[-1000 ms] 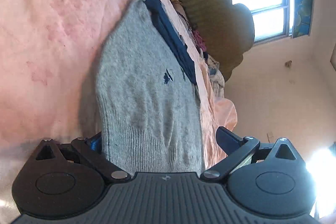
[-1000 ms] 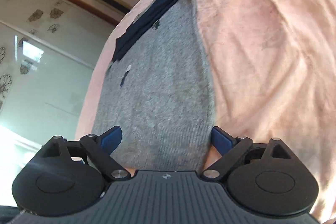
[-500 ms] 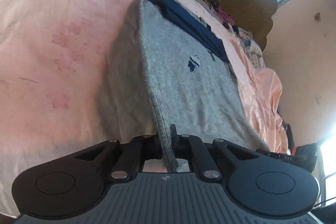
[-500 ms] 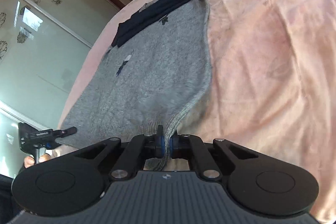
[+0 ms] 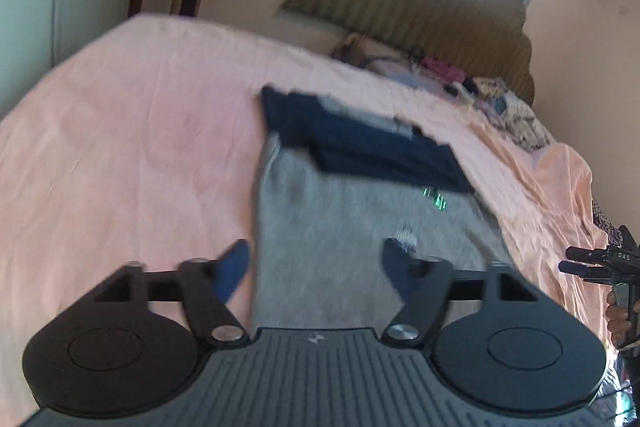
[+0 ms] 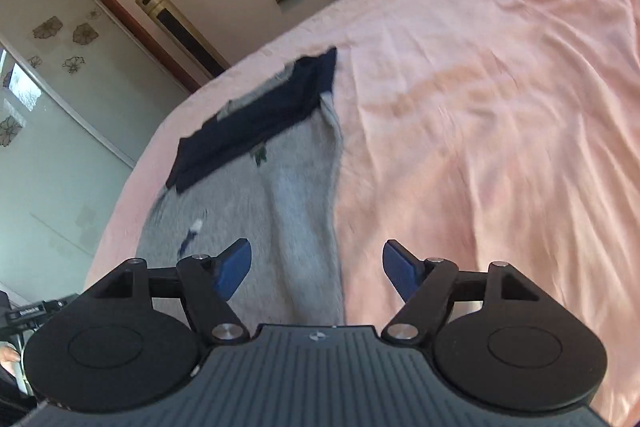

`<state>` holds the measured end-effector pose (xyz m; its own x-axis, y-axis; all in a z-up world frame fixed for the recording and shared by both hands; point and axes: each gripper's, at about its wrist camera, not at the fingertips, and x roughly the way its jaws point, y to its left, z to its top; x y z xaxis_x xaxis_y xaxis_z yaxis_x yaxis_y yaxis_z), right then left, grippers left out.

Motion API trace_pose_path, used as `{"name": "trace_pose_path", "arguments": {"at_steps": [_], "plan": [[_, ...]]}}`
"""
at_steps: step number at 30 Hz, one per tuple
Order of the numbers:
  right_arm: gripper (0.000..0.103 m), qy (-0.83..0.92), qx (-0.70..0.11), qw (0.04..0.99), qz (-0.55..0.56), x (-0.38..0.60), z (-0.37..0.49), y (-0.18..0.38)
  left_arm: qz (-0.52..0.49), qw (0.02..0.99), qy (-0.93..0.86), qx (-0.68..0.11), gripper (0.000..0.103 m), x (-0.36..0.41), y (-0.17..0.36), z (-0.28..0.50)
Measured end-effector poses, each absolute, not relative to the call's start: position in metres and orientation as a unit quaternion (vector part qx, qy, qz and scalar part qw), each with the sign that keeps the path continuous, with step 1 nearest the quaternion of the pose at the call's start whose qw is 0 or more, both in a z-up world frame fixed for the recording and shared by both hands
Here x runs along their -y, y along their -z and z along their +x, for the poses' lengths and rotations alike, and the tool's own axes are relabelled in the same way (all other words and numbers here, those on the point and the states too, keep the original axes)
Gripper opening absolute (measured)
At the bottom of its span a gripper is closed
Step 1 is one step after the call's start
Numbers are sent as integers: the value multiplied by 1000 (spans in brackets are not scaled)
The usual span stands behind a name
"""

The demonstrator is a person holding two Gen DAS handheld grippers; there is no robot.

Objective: Fold small clothes

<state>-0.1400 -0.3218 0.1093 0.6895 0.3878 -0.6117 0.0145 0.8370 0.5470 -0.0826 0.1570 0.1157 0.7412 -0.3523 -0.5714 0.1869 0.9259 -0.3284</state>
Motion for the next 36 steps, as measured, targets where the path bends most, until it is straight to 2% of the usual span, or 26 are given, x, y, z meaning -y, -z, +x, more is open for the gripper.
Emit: {"name": "trace_pose_path", "arguments": {"at_steps": [2,4,6,9,10,11,13,15,16,19,22,25,26,31,34,36], "plan": [[74,-132,-361,887,257,298,-96,-110,-117,932,150,-308,87,-118,-104,-49],[74,-153,-365,882,255,269,-43,-100,-99,925,154,-333,86,-73,-79,-10],[74,-166,-394,863,270,245,8,-84,-70,921,151,-351,86,-44,-54,10],[71,-148,-432,858,236,224,54,-59,-23,912,138,-385,86,-29,-19,13],[62,-135,-425,865,231,229,57,-54,8,927,135,-351,87,-27,-13,1],[63,-128,-412,875,222,239,58,-54,36,929,131,-343,87,-25,-8,-6],[49,-85,-400,887,212,268,62,-52,25,930,133,-341,90,-29,-9,-12],[36,-78,-409,872,258,294,65,-49,23,929,138,-343,94,-29,-10,-11],[38,-72,-415,867,266,297,64,-52,22,928,142,-345,97,-30,-9,-10],[62,-69,-382,895,218,271,43,-79,25,926,144,-348,101,-27,-9,-9],[70,-137,-389,886,211,231,38,-81,27,925,144,-349,102,-25,-10,-7],[70,-139,-438,875,149,194,42,-54,27,925,146,-349,102,-26,-11,-8],[65,-138,-408,894,121,192,36,-49,26,925,146,-349,102,-27,-11,-9],[65,-62,-390,913,101,216,34,-48,25,926,144,-349,102,-26,-11,-7],[68,-66,-387,917,69,188,18,-58,25,925,145,-349,103,-25,-12,-6],[76,-102,-388,914,59,166,2,-57,26,925,145,-350,103,-25,-12,-6]]}}
